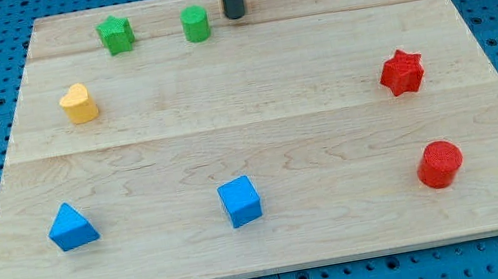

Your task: Push the yellow hexagon towards top left

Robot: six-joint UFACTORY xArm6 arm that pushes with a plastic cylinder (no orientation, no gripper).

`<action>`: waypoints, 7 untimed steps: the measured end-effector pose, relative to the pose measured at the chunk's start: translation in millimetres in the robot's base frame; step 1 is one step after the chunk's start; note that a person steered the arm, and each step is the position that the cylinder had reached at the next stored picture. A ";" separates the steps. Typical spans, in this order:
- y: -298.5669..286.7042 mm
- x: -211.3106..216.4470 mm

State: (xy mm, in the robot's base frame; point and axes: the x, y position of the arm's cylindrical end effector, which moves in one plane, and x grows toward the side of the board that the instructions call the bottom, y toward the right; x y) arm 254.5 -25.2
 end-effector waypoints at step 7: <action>-71.3 35.7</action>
State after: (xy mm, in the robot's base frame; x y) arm 290.1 -96.5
